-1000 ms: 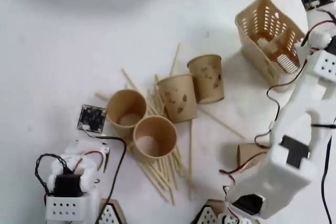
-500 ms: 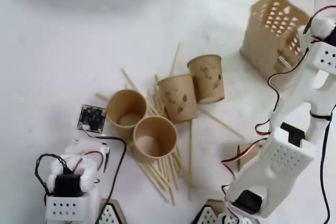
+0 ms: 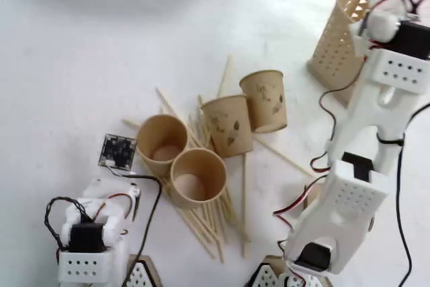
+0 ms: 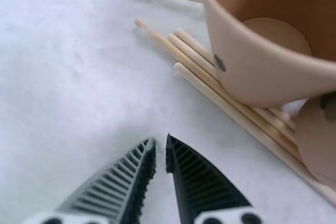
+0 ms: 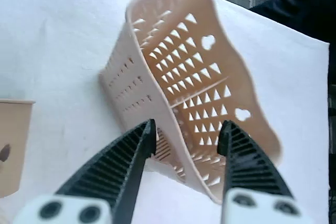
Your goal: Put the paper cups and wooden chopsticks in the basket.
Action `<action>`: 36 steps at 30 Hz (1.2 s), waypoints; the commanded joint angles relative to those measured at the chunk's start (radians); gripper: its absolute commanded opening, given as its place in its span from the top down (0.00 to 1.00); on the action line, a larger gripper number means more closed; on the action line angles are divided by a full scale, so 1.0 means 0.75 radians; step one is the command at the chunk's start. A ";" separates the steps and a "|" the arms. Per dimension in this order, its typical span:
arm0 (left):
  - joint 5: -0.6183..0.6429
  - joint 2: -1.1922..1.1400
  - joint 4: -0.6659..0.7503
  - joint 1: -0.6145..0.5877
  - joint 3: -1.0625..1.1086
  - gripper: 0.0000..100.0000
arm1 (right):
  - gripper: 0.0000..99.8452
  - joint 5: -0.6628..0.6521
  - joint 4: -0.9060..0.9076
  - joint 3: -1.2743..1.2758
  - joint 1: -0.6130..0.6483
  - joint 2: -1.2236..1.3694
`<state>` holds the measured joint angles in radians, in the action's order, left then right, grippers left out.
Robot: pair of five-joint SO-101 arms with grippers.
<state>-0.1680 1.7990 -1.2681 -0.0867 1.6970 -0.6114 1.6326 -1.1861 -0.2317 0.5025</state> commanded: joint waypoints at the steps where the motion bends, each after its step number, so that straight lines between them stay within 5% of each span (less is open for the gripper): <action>1: -0.006 0.007 -0.010 0.009 -0.006 0.94 | 0.80 0.012 0.013 -0.035 0.085 -0.017; 15: -0.006 0.007 -0.010 0.009 -0.006 0.94 | 0.80 0.014 -0.079 -0.051 0.130 0.230; 36: -0.006 0.007 -0.010 0.009 -0.006 0.94 | 0.80 0.014 -0.093 -0.051 0.105 0.028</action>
<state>-0.1680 1.7990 -1.2681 -0.0867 1.6970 -0.6084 1.5789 -1.1861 -0.1381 0.5930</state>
